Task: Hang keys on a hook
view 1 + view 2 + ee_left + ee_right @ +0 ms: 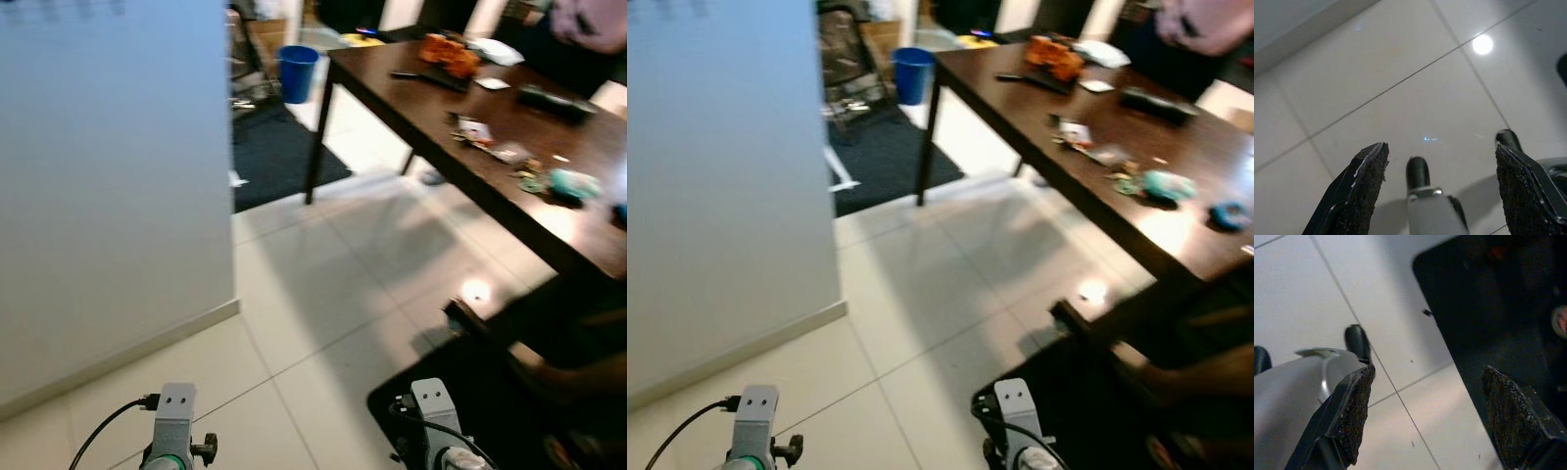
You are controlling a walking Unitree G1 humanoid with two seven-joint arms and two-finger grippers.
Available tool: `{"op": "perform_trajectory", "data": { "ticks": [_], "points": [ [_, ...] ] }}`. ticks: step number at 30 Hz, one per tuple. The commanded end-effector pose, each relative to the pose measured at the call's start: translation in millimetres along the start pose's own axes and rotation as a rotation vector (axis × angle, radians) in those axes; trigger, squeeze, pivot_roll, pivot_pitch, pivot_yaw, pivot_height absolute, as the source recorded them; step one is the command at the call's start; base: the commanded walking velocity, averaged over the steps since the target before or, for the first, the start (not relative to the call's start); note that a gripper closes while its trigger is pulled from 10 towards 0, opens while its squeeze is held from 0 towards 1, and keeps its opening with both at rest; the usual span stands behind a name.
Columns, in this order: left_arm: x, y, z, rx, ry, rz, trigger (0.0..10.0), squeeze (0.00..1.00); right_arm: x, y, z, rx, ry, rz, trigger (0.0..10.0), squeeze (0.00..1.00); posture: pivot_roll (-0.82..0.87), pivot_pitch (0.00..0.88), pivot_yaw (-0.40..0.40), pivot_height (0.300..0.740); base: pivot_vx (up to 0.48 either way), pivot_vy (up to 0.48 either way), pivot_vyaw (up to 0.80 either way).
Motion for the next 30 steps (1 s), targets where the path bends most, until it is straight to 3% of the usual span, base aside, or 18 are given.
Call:
{"op": "perform_trajectory", "data": {
  "ticks": [1, 30],
  "points": [
    [-0.7, 0.8, -4.1, 0.015, 0.002, 0.005, 10.0, 0.00, -2.5, 0.5, -4.2, 0.014, -0.011, -0.008, 10.0, 0.00, 0.01, 0.000, -0.008, 0.740, 0.000, 0.000, -0.74],
    [6.4, 0.4, -0.6, -0.001, 0.038, 0.053, 10.0, 0.00, -0.7, 0.3, -2.5, 0.009, 0.007, 0.008, 10.0, 0.00, 0.02, 0.009, -0.011, 0.740, 0.000, 0.000, -0.74]
  ]
}}
Point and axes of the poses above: a point about 5 cm out from each wrist's last joint towards the gripper, its own y axis pointing back from the gripper into the wrist, its own z axis along the axis of the wrist's last joint, x = y × z, the point moved 1 cm from there along -y, pointing out of the wrist towards the gripper, and after that the axes turned 8 degrees about -y, right-handed, at the moved point
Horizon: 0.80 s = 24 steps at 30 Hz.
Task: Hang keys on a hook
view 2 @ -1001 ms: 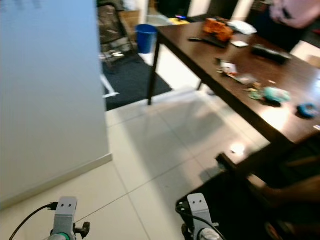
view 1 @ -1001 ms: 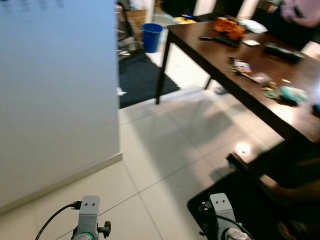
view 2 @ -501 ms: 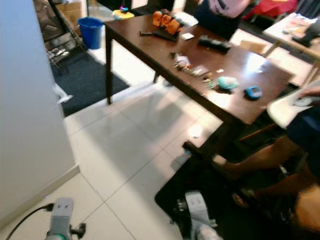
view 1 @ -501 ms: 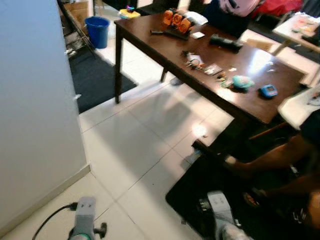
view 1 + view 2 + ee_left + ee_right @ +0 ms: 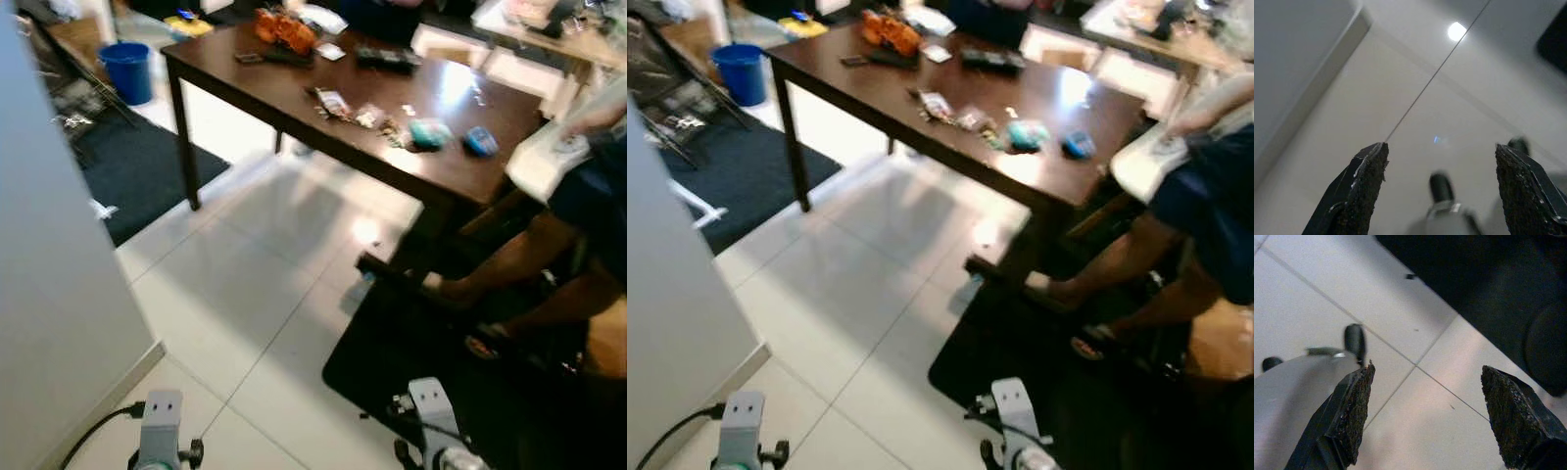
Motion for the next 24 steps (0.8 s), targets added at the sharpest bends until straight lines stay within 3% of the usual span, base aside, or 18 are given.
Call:
{"op": "perform_trajectory", "data": {
  "ticks": [1, 8, 15, 24],
  "points": [
    [0.2, 1.9, -8, 0.018, 0.020, 0.010, 10.0, 0.00, -0.5, 0.2, -2, 0.007, 0.008, -0.001, 10.0, 0.00, 0.03, 0.010, -0.014, 0.740, 0.000, 0.000, -0.74],
    [4.7, 1.1, -5, 0.009, 0.018, 0.032, 10.0, 0.00, 0.7, 0.0, 0, -0.001, 0.026, 0.006, 10.0, 0.00, 0.03, 0.010, -0.017, 0.740, 0.000, 0.000, -0.74],
    [4.9, 1.4, -6, 0.015, 0.007, 0.021, 10.0, 0.00, 2.2, -0.2, 2, -0.007, 0.056, 0.014, 10.0, 0.00, 0.03, 0.007, -0.021, 0.740, 0.000, 0.000, 0.00],
    [1.8, 2.8, -12, 0.033, -0.008, -0.005, 10.0, 0.00, 10.5, -0.8, 7, -0.029, 0.097, 0.068, 10.0, 0.00, 0.03, 0.003, -0.023, 0.740, 0.330, 0.000, 0.00]
  ]
}}
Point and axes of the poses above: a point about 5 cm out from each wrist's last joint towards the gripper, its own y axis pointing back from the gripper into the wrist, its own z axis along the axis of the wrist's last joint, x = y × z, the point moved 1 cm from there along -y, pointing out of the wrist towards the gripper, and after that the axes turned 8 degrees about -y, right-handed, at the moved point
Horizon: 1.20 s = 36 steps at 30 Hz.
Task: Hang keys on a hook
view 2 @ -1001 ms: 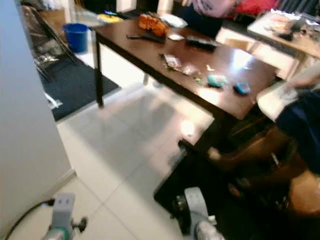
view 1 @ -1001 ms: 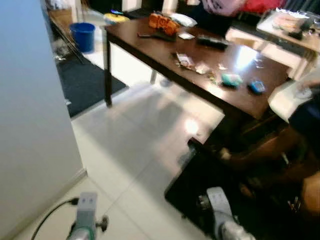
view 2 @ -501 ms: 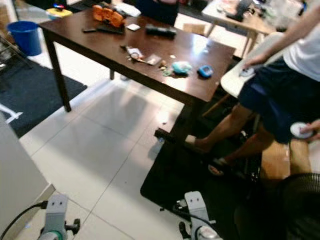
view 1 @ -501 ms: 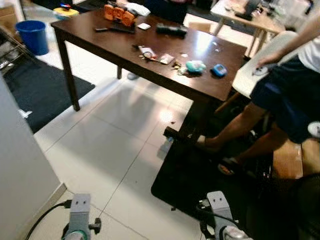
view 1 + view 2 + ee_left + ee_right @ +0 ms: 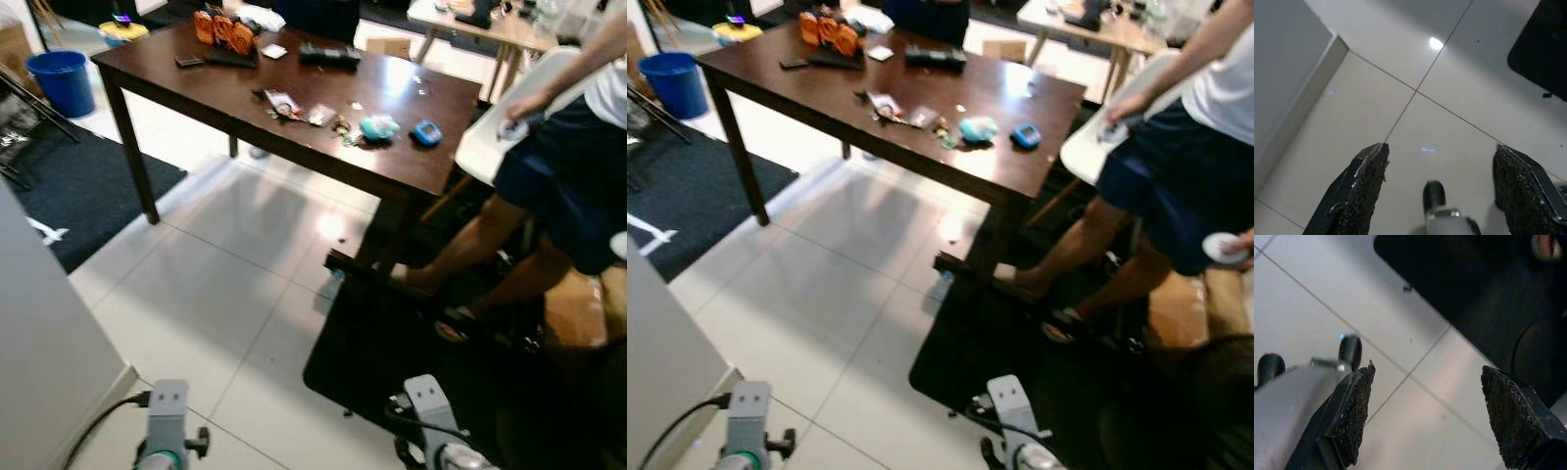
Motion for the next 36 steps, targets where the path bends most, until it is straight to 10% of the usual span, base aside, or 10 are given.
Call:
{"op": "perform_trajectory", "data": {
  "ticks": [1, 36],
  "points": [
    [4.8, 1.9, -9, 0.032, -0.004, 0.008, 10.0, 0.00, 5.3, -0.5, 0, 0.001, 0.024, 0.019, 10.0, 0.00, 0.03, 0.000, -0.025, 0.740, 0.356, 0.000, 0.00],
    [0.7, 4.7, -20, 0.061, 0.002, -0.003, 10.0, 0.00, 2.5, -0.5, 2, -0.003, 0.044, 0.017, 10.0, 0.00, 0.04, 0.013, -0.041, 0.740, 0.340, 0.000, -0.13]
  ]
}}
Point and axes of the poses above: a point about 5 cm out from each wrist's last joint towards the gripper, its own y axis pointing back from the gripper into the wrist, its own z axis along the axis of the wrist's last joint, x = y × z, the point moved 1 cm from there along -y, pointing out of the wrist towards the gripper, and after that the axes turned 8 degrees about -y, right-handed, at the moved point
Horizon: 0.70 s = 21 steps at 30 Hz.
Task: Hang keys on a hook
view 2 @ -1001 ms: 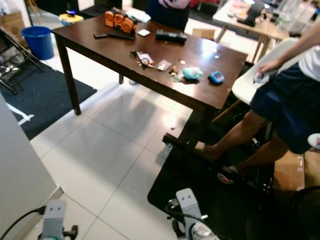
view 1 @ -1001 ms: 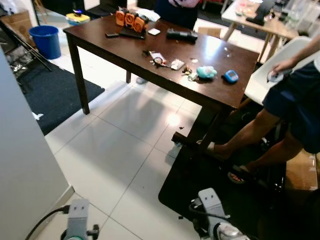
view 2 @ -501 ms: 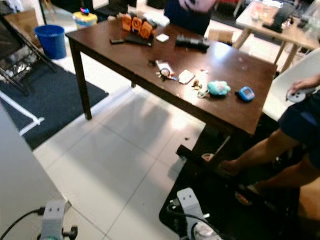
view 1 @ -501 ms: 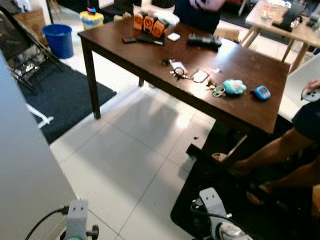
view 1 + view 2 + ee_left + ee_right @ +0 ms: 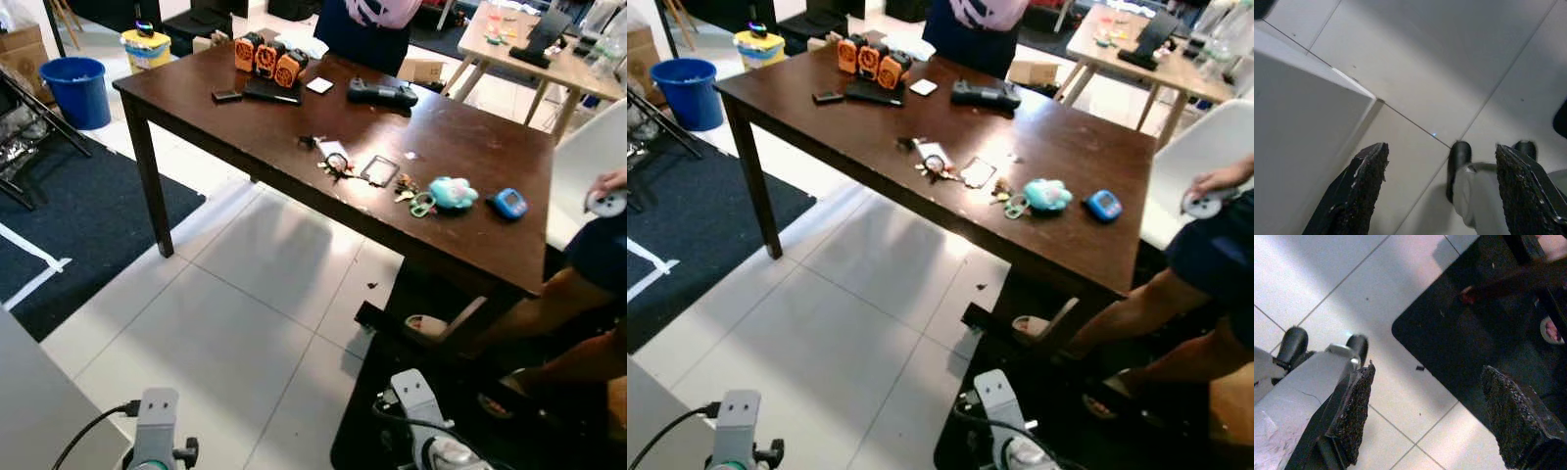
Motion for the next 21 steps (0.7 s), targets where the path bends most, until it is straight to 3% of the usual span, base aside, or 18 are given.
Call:
{"op": "perform_trajectory", "data": {
  "ticks": [1, 9, 21],
  "points": [
    [-8.7, 1.1, -5.6, 0.023, 0.005, -0.023, 10.0, 0.00, -6.1, 1.4, -5.4, 0.018, -0.003, -0.019, 10.0, 0.00, 0.04, 0.013, -0.041, 0.740, 0.319, 0.000, 0.00],
    [-8.7, 1.4, -6.8, 0.026, 0.002, -0.026, 10.0, 0.00, -5.7, 1.3, -5.2, 0.019, -0.004, -0.021, 10.0, 0.00, 0.04, 0.015, -0.038, 0.740, 0.319, 0.000, -0.78],
    [-10.7, 0.9, -4.7, 0.021, -0.015, -0.040, 10.0, 0.00, -9.0, 2.0, -6.5, 0.011, -0.052, -0.043, 10.0, 0.00, 0.03, 0.013, -0.025, 0.740, 0.316, 0.000, -0.49]
  ]
}}
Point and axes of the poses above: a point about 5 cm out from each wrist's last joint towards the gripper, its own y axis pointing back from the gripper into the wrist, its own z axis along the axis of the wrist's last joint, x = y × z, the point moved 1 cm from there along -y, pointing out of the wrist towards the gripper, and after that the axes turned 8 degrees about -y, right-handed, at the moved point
